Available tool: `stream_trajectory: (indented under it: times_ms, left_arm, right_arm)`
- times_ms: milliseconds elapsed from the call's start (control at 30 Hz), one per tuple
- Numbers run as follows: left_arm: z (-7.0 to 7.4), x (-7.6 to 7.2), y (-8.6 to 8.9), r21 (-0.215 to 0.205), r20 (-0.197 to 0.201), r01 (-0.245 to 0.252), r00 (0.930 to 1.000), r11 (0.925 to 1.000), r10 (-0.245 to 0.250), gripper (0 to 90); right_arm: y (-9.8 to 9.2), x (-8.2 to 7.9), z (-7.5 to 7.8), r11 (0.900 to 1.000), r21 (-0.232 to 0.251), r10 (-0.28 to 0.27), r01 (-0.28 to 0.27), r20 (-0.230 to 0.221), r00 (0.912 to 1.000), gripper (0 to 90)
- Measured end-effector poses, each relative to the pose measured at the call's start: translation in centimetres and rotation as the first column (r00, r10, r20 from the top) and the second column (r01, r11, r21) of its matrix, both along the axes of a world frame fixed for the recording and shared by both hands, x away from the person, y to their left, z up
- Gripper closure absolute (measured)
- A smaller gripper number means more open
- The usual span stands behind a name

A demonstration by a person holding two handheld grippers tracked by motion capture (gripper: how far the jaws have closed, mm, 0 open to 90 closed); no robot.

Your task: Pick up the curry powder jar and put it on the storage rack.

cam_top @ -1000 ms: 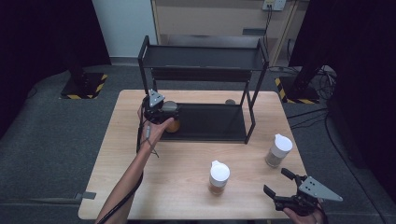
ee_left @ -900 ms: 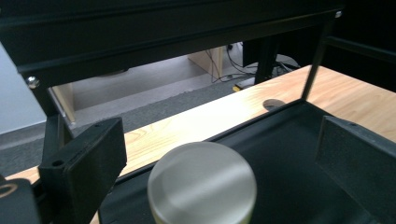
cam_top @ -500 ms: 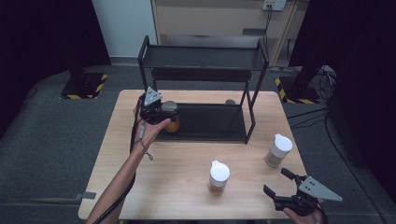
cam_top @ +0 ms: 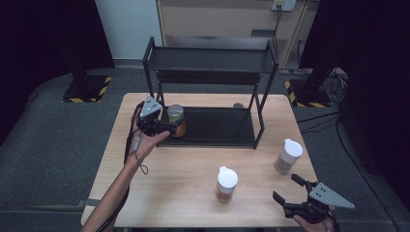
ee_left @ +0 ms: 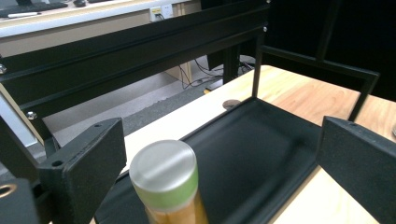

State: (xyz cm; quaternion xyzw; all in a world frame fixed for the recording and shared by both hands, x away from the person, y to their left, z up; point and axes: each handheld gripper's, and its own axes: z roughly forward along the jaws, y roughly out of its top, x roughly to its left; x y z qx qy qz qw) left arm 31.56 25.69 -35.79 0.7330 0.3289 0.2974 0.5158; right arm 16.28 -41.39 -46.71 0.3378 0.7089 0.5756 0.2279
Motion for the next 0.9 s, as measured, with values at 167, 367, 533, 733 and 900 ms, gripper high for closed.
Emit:
stream_trajectory:
  times_ms: [167, 367, 533, 733, 900]
  left_arm:
    - [0.0, -1.2, 0.7, -0.006, 0.008, 0.026, 0.9996, 0.9996, -0.026, 0.6]
    - [0.2, -2.7, 2.0, -0.023, 0.018, 0.062, 0.998, 0.9978, -0.061, 0.6]
    - [0.1, -4.1, 3.0, -0.045, 0.034, 0.095, 0.9951, 0.9945, -0.093, 0.6]
    - [-0.2, -5.9, 4.3, -0.064, 0.043, 0.129, 0.9911, 0.9896, -0.126, 0.6]
    - [-0.6, -7.2, 5.2, -0.074, 0.048, 0.149, 0.9882, 0.986, -0.146, 0.6]
  right_arm:
    - [0.0, 0.0, 0.0, 1.0, -0.001, 0.0, 0.0, 0.0, 1.0, 6.0]
    - [0.0, 0.0, 0.0, 1.0, -0.004, 0.003, -0.003, 0.001, 1.0, 6.1]
    - [0.0, 0.0, 0.1, 1.0, -0.005, 0.003, -0.003, 0.003, 1.0, 6.1]
    - [0.1, 0.0, 0.1, 1.0, -0.006, 0.003, -0.003, 0.001, 1.0, 6.1]
    - [0.1, 0.0, 0.1, 1.0, -0.007, 0.003, -0.003, 0.001, 1.0, 6.1]
